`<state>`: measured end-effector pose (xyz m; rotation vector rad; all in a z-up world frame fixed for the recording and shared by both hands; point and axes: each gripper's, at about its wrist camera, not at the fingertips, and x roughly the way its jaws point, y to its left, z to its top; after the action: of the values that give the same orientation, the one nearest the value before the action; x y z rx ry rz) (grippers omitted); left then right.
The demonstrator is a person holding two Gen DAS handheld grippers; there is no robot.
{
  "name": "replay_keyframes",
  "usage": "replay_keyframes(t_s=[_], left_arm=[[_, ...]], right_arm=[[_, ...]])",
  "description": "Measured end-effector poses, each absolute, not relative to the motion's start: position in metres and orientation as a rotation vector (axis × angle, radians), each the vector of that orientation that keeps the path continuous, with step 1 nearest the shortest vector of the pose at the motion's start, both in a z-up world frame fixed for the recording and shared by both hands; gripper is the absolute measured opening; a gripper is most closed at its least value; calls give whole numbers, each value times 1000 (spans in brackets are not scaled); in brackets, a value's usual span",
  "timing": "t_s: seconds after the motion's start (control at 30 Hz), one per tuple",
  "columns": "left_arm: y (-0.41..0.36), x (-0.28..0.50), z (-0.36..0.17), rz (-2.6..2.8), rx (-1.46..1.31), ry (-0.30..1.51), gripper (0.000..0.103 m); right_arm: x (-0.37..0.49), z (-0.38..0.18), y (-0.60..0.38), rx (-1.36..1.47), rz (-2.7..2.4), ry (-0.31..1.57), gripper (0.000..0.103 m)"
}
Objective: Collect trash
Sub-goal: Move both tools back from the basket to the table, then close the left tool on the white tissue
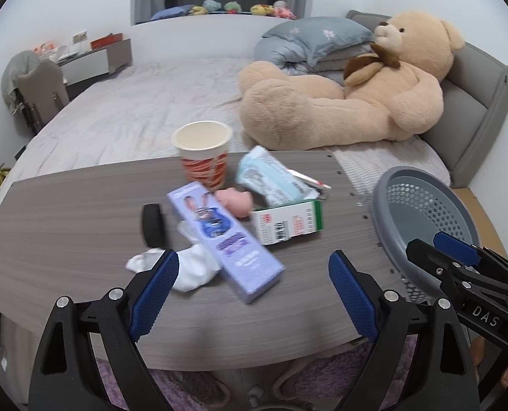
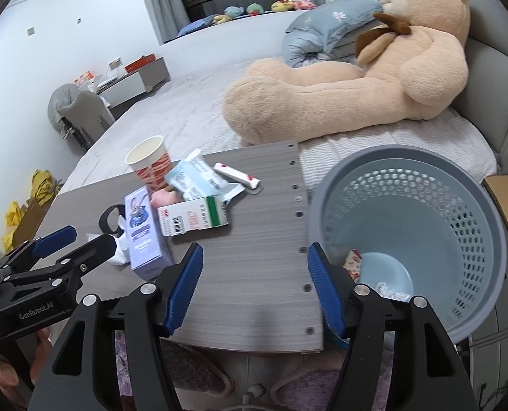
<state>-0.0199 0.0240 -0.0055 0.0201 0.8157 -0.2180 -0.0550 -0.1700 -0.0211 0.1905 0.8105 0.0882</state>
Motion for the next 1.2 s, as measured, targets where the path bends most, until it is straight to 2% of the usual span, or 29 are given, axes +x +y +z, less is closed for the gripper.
replay_keyframes(t_s=[0.53,1.2], left_arm=[[118,-21,-27,2,-55,844,88],[99,16,-70,-27,-115,921,87]], right_arm=[[-22,-34,-98,108,232,861,61],[-13,-49,-114,143,203,890,61]])
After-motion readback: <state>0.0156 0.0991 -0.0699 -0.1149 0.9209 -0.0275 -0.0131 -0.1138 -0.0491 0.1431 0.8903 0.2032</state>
